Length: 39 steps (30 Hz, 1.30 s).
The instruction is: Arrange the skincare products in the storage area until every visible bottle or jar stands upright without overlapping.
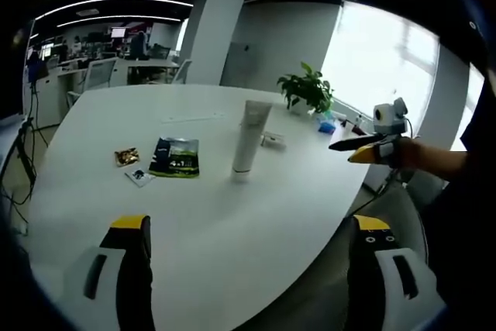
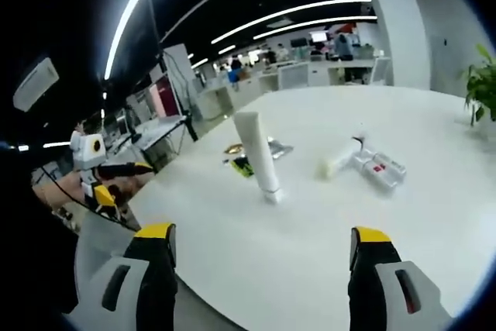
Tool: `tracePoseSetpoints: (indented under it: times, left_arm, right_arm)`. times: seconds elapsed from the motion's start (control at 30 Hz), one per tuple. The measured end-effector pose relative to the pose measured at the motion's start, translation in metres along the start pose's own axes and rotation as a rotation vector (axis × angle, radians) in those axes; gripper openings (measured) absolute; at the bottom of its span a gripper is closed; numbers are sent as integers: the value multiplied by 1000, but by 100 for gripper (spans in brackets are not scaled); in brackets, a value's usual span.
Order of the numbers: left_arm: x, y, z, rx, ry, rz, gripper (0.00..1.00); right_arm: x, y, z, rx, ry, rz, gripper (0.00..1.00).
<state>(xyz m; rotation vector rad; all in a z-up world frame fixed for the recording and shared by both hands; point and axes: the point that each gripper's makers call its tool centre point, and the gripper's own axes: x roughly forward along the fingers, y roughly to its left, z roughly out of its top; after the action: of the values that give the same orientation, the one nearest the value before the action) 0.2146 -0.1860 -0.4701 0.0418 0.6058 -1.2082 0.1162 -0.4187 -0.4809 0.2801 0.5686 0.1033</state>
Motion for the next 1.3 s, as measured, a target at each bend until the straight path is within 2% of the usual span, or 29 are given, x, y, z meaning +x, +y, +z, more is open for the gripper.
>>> tracePoseSetpoints:
  times: [0.13, 0.33, 0.47, 0.57, 0.73, 1.07, 1.3]
  left_arm:
    - [1, 5, 2, -21, -11, 22, 99]
    - [6, 2, -4, -19, 13, 5, 99]
    - [8, 4, -6, -39, 8, 6, 99]
    - [12, 3, -7, -40, 11, -5, 99]
    - [15, 6, -8, -48, 13, -12, 99]
    - [13, 17, -10, -54, 23, -12, 99]
    - [15, 20, -8, -53, 20, -10, 98]
  right_arm:
    - [6, -7, 2, 1, 31, -5, 94]
    - [21, -15, 13, 26, 43, -1, 85]
    - [31, -16, 14, 30, 78, -6, 85]
    - [37, -28, 20, 48, 89, -20, 84]
    - [44, -38, 30, 72, 86, -36, 82]
    - [57, -42, 40, 117, 102, -36, 83]
    - [73, -59, 59, 161, 82, -55, 81]
